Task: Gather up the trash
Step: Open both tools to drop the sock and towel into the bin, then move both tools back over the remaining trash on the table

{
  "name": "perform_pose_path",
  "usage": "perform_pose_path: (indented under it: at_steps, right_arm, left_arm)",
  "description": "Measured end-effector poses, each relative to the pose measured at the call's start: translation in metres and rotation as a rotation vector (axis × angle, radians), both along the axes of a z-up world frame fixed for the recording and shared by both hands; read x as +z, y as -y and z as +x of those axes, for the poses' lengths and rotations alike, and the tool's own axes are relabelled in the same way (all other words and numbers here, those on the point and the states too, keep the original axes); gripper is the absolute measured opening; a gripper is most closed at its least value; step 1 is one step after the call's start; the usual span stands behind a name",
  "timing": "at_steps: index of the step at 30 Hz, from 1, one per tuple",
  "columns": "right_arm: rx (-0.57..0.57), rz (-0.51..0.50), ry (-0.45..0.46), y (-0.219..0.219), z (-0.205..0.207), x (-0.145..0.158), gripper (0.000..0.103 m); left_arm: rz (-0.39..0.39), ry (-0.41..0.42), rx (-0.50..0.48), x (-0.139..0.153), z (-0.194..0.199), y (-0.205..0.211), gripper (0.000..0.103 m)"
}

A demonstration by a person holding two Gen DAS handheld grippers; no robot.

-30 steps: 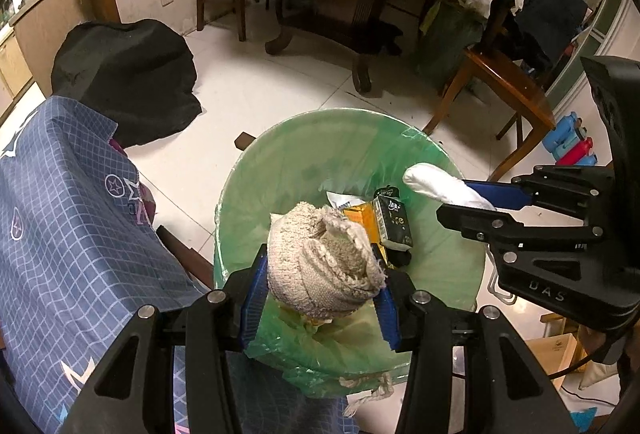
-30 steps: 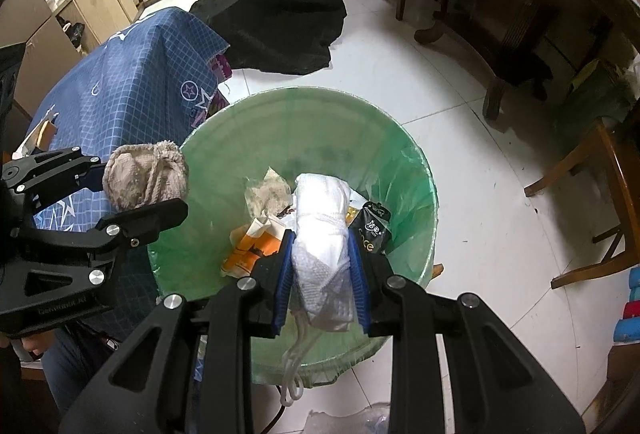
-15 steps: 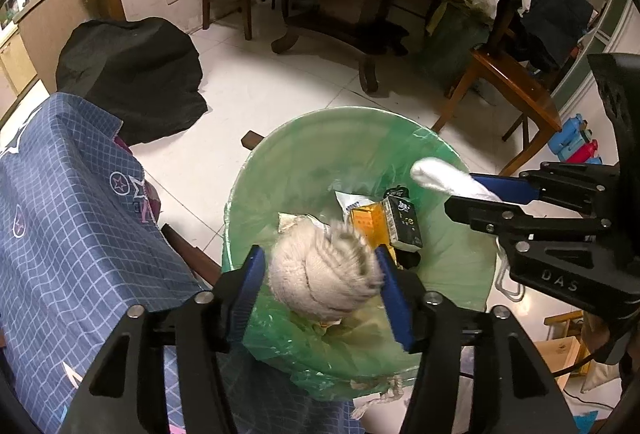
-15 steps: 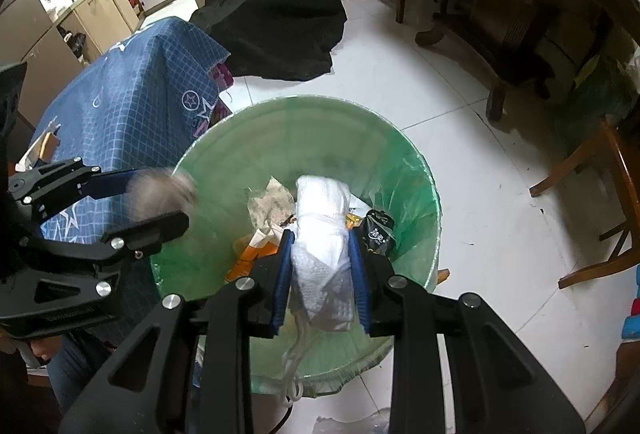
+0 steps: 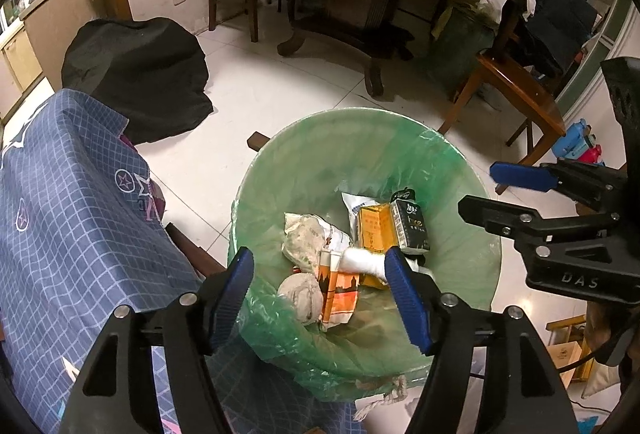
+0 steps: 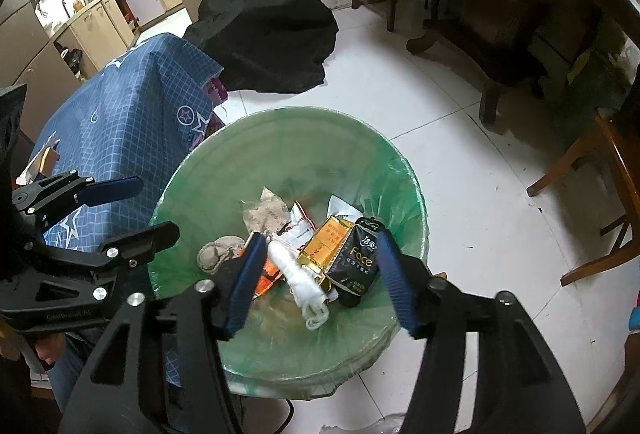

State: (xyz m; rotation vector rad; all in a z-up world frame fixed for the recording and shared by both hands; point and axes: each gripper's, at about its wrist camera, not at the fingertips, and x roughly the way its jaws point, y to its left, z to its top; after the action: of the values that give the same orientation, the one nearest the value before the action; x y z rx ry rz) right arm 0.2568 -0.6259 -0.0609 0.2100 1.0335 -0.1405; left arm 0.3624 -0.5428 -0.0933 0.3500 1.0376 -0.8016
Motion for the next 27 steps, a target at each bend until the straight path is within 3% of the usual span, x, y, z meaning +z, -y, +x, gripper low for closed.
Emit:
perform_pose_path:
  at_steps: [6,9,14,19,23,27]
  right_arm:
    - [-0.007,-0.024,0.068,-0.01,-0.015,0.012,0.075]
    - [0.004,-0.06,0.157,-0.026,-0.034,0.024,0.079]
    - [0.043,-0.031,0.314,-0.066,-0.071,0.042,0.084]
    - [0.103,0.032,0.391,-0.11,-0.094,0.044,0.086]
    - [0.144,0.068,0.384,-0.136,-0.09,0.037,0.087]
    - [0.187,0.106,0.363,-0.16,-0.072,0.029,0.087]
  left_arm:
    - [-0.015,0.006,0.017,0.005,-0.005,-0.018,0.073]
    - [-0.026,0.028,0.018,0.008,-0.012,-0.043,0.075]
    - [-0.046,0.078,0.057,0.016,-0.016,-0.107,0.076]
    - [-0.076,0.123,0.24,0.028,0.006,-0.225,0.077]
    - [-0.153,0.15,0.403,0.054,0.024,-0.316,0.078]
    - [-0.197,0.175,0.592,0.075,0.062,-0.403,0.086]
